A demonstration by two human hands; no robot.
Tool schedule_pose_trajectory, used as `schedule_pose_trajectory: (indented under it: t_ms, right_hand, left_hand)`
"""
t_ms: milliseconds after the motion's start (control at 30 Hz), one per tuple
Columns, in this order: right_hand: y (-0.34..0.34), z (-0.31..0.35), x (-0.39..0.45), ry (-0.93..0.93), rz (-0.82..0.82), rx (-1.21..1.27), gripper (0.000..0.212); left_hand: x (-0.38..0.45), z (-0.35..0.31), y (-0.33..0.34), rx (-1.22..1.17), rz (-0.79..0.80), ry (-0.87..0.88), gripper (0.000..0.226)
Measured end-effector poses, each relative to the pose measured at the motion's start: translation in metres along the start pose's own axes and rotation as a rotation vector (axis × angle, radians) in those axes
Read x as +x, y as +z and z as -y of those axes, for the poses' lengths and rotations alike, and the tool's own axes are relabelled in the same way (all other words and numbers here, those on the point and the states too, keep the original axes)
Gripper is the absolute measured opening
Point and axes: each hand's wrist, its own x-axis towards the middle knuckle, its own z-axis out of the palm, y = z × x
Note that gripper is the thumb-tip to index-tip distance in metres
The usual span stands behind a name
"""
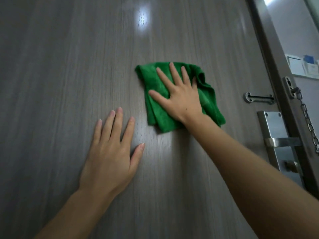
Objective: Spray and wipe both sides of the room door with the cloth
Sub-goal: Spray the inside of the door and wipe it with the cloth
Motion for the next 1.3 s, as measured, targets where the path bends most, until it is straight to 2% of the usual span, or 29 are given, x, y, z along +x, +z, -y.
schedule_pose_trajectory:
  t_ms: [133, 267, 433, 667, 867, 1067, 1167, 1300]
  right_hand:
    - [-0.006, -0.014, 0.036, 0.182, -0.015, 0.034, 0.071]
    - [-0.005, -0.011, 0.03, 0.19, -0.032, 0.029, 0.069]
    - [0.002, 0.008, -0.022, 0.114, -0.058, 0.004, 0.07]
    - [0.018, 0.061, -0.164, -0.036, -0.032, 0.067, 0.067]
    - [0.022, 0.07, -0.234, -0.149, 0.031, 0.062, 0.066]
    - [0.018, 0.042, -0.204, -0.234, 0.077, -0.023, 0.071]
    - [0.015, 0.021, -0.171, -0.168, 0.05, -0.043, 0.071]
    - [0.007, -0.017, -0.129, 0.044, 0.036, -0.047, 0.072]
  left_hand:
    - [-0.001, 0.002, 0.002, 0.004, -0.004, 0.005, 0.065]
    - [-0.001, 0.002, 0.002, -0.026, -0.026, 0.008, 0.069]
    - [-0.003, 0.002, 0.001, -0.11, -0.093, 0.013, 0.072]
    - [-0.006, 0.004, 0.0, -0.241, -0.195, 0.03, 0.067]
    - [-0.007, 0.002, -0.002, -0.241, -0.165, 0.074, 0.063]
    - [-0.005, -0.004, -0.003, -0.12, -0.125, 0.135, 0.055]
    - [-0.003, -0.029, -0.002, -0.145, -0.108, 0.121, 0.056]
    - [-0.005, -0.063, 0.008, -0.135, -0.013, 0.199, 0.063]
